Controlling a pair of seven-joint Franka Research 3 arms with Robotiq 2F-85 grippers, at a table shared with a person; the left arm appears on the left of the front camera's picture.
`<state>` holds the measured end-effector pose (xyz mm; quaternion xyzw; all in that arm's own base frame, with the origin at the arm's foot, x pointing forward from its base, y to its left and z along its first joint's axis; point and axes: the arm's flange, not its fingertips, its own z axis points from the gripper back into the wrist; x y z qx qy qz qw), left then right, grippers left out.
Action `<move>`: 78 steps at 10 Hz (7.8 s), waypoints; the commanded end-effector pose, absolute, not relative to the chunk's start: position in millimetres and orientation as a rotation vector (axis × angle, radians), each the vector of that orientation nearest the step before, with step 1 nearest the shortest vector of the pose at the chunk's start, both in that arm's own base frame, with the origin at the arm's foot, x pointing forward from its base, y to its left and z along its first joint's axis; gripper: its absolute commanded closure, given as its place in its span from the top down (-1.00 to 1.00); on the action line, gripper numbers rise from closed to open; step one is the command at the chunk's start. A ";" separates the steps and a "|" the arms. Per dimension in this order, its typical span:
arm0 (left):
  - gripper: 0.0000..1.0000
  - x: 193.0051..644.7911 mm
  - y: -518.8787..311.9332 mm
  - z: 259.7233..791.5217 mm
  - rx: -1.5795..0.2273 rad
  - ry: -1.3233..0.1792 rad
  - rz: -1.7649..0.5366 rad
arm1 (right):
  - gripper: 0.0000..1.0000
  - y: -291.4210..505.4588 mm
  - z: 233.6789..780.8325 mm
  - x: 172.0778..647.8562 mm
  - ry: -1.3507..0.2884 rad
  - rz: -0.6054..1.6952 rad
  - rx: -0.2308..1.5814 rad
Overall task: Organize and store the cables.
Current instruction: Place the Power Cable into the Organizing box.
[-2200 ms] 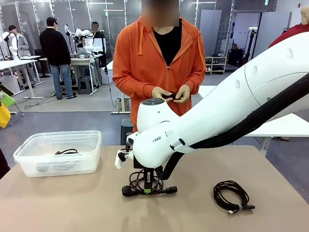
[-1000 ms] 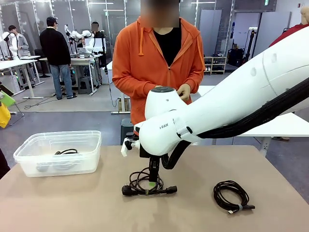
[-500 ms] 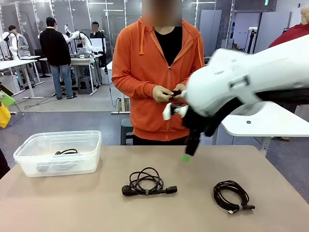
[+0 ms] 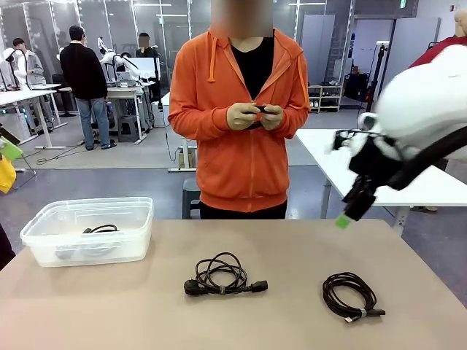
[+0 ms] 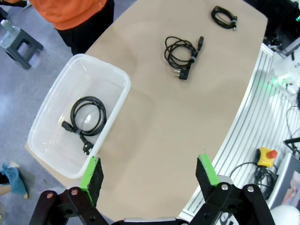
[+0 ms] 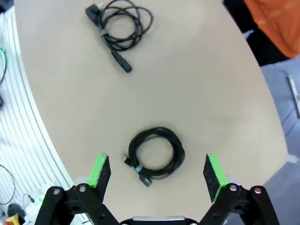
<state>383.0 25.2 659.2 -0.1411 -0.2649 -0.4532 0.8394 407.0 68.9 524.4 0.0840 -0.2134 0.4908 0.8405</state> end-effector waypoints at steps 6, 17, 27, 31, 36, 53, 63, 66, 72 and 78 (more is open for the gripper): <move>1.00 383.0 -21.9 651.9 -0.298 -0.533 -1.075 | 1.00 -7.4 558.6 380.3 -0.521 0.884 0.318; 1.00 375.2 -239.3 580.3 -0.279 -0.367 -1.535 | 1.00 -2.4 565.7 369.7 -0.562 0.895 0.286; 1.00 379.6 -305.2 546.2 -0.218 -0.213 -1.533 | 1.00 -2.4 565.7 369.7 -0.562 0.895 0.286; 1.00 378.2 -370.7 492.9 -0.166 -0.167 -1.545 | 1.00 -2.4 565.7 369.7 -0.562 0.895 0.286; 1.00 385.0 -409.8 434.4 -0.036 -0.125 -1.577 | 1.00 -2.4 565.7 369.7 -0.562 0.895 0.286; 1.00 465.7 -436.7 316.2 0.050 0.047 -1.593 | 1.00 -2.4 565.7 369.7 -0.562 0.895 0.286; -1.00 472.5 -425.7 312.6 0.000 0.094 -1.579 | 1.00 -2.4 565.7 369.7 -0.562 0.895 0.286; -1.00 470.6 -418.2 331.9 -0.087 0.084 -1.523 | 1.00 -2.4 565.7 369.7 -0.562 0.895 0.286; -1.00 463.7 -367.3 470.0 -0.142 0.009 -1.607 | 1.00 -2.4 565.7 369.7 -0.562 0.895 0.286; -1.00 468.1 -358.1 493.1 -0.106 -0.012 -1.562 | 1.00 -2.4 565.7 369.7 -0.562 0.895 0.286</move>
